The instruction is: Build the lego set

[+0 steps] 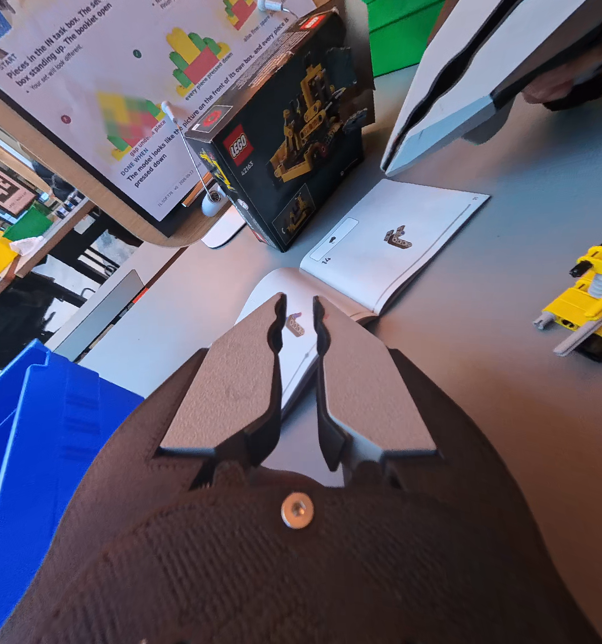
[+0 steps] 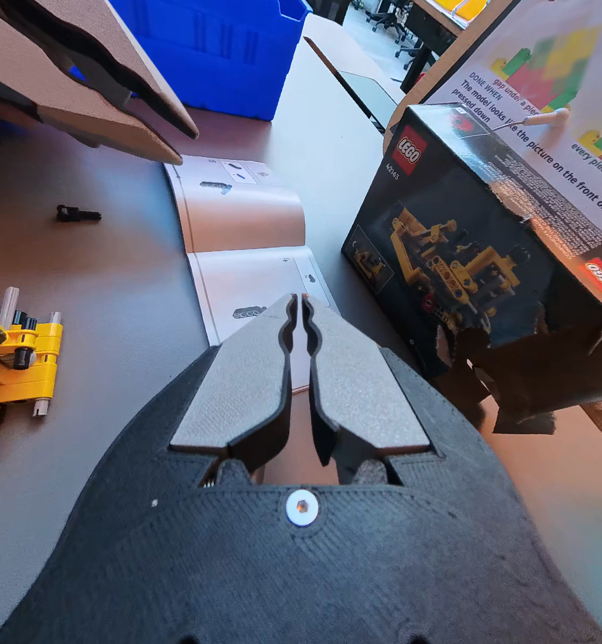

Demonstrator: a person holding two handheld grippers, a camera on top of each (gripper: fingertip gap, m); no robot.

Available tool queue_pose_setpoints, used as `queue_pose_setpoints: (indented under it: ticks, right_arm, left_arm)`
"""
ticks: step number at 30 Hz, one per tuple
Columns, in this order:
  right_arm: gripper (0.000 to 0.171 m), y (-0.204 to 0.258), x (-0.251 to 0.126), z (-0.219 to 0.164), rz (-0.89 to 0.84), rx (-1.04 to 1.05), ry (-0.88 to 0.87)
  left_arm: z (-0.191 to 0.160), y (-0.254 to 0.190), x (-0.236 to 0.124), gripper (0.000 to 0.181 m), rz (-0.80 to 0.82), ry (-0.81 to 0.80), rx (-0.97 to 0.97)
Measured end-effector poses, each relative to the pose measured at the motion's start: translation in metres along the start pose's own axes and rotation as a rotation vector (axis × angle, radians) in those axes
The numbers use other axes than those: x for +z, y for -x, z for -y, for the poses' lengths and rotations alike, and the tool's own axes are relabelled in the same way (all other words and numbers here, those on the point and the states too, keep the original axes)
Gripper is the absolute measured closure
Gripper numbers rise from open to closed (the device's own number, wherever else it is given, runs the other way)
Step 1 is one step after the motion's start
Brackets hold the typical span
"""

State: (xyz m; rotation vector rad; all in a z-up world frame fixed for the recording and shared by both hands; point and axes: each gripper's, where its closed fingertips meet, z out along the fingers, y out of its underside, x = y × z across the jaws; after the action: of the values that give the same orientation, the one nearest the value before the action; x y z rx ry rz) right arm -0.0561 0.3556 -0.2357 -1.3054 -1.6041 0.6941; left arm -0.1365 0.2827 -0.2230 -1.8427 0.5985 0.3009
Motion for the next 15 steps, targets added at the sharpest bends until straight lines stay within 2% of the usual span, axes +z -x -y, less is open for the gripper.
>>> queue_pose_setpoints:
  ticks: [15]
  right_arm:
    - [0.171,0.0001,0.0042,-0.0084,-0.007,-0.019,0.049]
  left_arm:
    - [0.0018,-0.0004,-0.0021,0.169,0.011,-0.004,0.015]
